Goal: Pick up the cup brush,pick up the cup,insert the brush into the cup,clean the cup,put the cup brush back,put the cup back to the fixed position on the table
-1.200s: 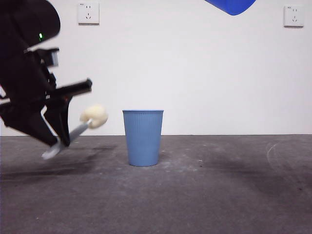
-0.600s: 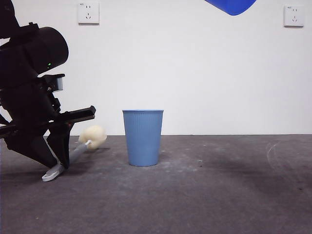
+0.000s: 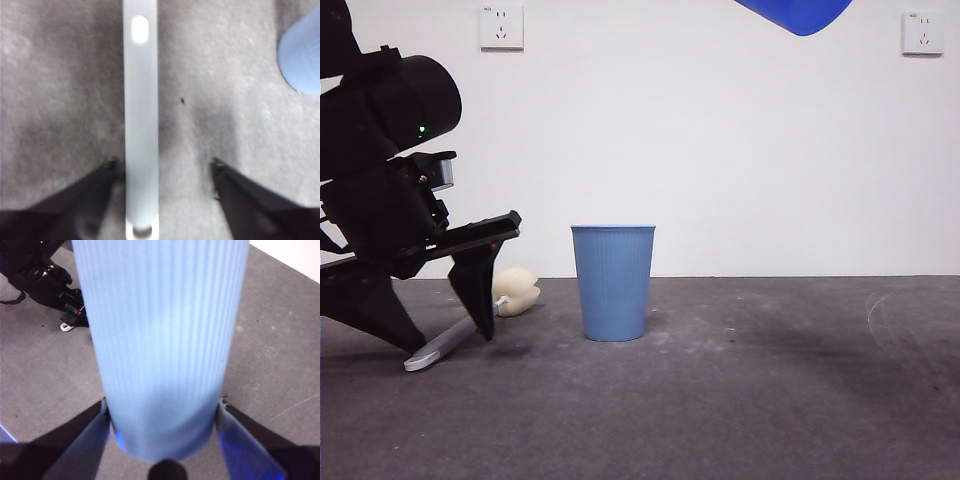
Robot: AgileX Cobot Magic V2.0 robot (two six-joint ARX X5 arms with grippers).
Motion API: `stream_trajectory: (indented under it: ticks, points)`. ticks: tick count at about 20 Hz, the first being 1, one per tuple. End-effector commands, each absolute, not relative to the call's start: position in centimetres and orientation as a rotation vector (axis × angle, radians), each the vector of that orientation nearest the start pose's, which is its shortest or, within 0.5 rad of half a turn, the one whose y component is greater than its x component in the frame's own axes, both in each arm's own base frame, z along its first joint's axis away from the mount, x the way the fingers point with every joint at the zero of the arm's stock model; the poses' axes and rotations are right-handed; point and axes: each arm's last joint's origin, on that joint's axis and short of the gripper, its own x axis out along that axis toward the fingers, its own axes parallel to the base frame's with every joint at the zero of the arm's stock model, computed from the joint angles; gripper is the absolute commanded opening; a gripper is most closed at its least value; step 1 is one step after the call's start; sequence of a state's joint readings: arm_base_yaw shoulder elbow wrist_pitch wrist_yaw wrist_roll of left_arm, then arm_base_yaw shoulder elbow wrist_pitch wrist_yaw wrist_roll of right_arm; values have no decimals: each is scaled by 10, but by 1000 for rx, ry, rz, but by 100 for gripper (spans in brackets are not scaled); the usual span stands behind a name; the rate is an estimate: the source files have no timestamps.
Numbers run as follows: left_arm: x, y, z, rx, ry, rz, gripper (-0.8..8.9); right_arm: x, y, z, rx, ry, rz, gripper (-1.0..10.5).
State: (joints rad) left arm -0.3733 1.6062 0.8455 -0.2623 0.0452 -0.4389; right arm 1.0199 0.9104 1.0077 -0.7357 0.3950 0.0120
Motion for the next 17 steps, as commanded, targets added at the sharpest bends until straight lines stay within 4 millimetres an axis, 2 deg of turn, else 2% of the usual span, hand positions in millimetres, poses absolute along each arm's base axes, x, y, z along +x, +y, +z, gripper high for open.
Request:
stream_trajectory:
  ticks: [1,5,8,11,13,17]
  points:
    - [273,-106,163,-220,1090,-143,351,101,143,344,-377,452,578,-13]
    - [263,-99,194,-200,995,-186,351,105,147,353,-322,342,546,-13]
    - [247,-92,230,-209,869,-232,351,110,153,347,-267,265,515,-13]
    - [223,-84,266,-232,741,-300,351,116,161,321,-230,196,502,-13]
    - [204,-77,286,-234,669,-329,351,120,162,296,-182,144,463,-13]
    - [163,-63,308,-202,611,-368,351,132,146,245,-82,70,361,-13]
